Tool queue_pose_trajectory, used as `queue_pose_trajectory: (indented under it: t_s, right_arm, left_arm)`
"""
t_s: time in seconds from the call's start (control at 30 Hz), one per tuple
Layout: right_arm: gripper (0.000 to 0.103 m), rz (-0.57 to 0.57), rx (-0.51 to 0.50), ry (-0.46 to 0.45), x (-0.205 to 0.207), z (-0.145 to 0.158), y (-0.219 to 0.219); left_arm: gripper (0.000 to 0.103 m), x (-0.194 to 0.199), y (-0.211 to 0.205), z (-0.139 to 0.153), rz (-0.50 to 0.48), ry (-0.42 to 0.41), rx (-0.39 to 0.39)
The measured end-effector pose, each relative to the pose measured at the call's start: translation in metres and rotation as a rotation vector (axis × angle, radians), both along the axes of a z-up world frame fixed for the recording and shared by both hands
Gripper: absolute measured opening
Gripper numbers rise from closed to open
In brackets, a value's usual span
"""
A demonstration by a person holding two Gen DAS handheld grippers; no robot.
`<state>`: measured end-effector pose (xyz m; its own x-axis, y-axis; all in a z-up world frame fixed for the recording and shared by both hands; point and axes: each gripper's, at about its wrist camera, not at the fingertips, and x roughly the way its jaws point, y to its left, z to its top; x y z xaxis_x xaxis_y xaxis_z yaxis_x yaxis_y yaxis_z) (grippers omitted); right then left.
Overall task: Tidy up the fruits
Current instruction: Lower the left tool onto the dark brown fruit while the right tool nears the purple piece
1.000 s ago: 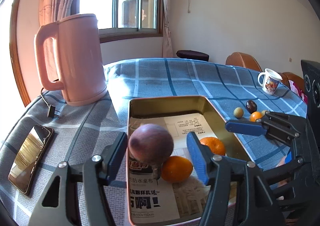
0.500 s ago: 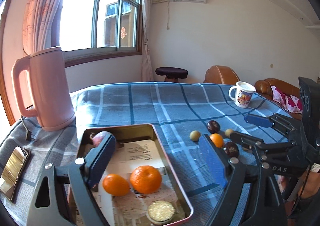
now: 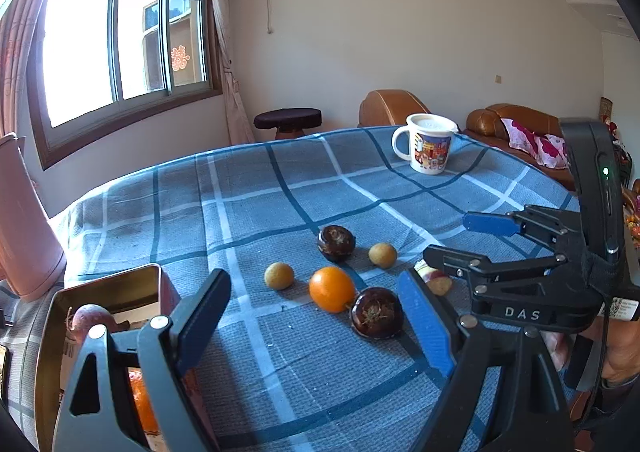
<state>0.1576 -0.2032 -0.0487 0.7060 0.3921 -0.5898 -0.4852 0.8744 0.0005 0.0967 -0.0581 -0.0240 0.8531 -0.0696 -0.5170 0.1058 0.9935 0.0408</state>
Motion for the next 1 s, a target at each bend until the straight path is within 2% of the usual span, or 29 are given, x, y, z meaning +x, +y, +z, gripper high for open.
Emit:
queue_pose_trajectory:
  t_s: [0.27, 0.37, 0.43, 0.6, 0.77, 0.87, 1.0]
  right_arm:
    - [0.065, 0.072, -0.03, 0.13, 0.012, -0.016, 0.011]
    - [0.061, 0.086, -0.036, 0.178, 0.017, -0.022, 0.013]
    - [0.047, 0.09, -0.041, 0.208, 0.021, -0.025, 0.013]
    - [0.046, 0.092, -0.049, 0.202, 0.018, -0.025, 0.014]
    - [0.046, 0.014, -0.012, 0.19, 0.021, -0.02, 0.001]
    - [0.046, -0.027, 0.009, 0.193, 0.024, -0.019, -0.006]
    - [0.046, -0.024, 0.012, 0.198, 0.025, -0.019, -0.005]
  left_arm:
    - [0.088, 0.013, 0.0, -0.017, 0.015, 0.053, 0.01]
    - [0.088, 0.014, 0.001, -0.017, 0.011, 0.057, 0.002]
    - [0.088, 0.015, -0.002, -0.019, -0.005, 0.07, 0.006]
    - [0.086, 0.021, -0.008, -0.023, -0.048, 0.113, -0.003]
    - [0.084, 0.027, -0.018, -0.028, -0.105, 0.162, -0.025]
    - [0.079, 0.033, -0.024, -0.032, -0.138, 0.203, -0.043]
    - [0.069, 0.042, -0.028, -0.036, -0.149, 0.243, -0.047]
